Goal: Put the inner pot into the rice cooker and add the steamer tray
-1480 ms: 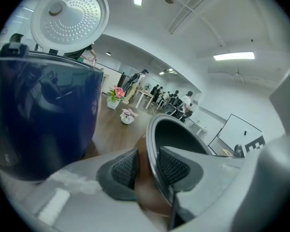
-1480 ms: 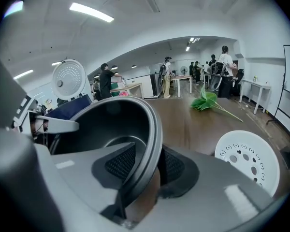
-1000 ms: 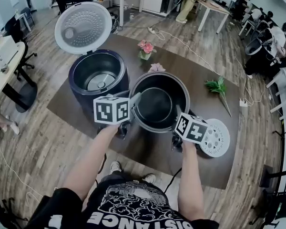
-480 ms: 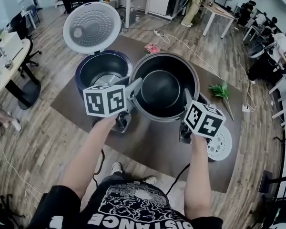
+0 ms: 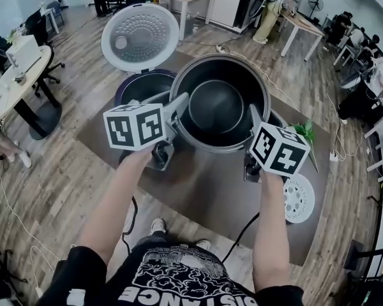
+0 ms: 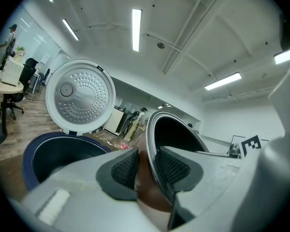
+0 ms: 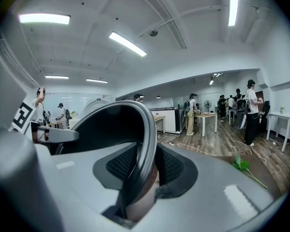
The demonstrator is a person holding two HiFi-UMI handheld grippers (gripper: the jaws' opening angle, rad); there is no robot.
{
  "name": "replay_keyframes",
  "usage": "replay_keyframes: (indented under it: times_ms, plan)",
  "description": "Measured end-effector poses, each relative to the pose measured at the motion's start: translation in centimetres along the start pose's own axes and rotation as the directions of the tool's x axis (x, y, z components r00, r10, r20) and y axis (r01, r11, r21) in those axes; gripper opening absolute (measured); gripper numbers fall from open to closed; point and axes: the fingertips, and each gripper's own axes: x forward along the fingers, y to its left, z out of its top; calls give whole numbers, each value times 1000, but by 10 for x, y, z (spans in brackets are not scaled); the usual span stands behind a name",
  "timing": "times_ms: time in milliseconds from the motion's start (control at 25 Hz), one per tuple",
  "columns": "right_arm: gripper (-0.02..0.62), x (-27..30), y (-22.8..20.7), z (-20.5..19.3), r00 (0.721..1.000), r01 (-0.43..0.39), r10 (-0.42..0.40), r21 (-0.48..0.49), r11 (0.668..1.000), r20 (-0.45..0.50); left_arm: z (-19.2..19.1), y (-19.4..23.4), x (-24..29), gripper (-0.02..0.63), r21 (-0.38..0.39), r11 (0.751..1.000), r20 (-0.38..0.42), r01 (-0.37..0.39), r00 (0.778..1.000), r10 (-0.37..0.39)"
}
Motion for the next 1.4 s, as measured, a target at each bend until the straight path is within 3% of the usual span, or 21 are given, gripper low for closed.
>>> replay_keyframes:
  times_ms: [440,760,1120,1400]
  plan:
    - [98,37,59,32,994,-101,103,-40,994,33,37,43,-33,143,-15,997,69,-73,995,74]
    - [99,68,107,33,986,-166,168,-63,984,23,58,86,-60,143,-5,989,107,-147,983,147]
    - [98,102,150,27,982,-189,189,-61,980,-19,70,134,-75,143,-29,983,99,-181,978,183]
    - [98,129,172,7,983,-175,173,-21,984,-68,58,177,-74,142,-68,981,30,-181,983,184]
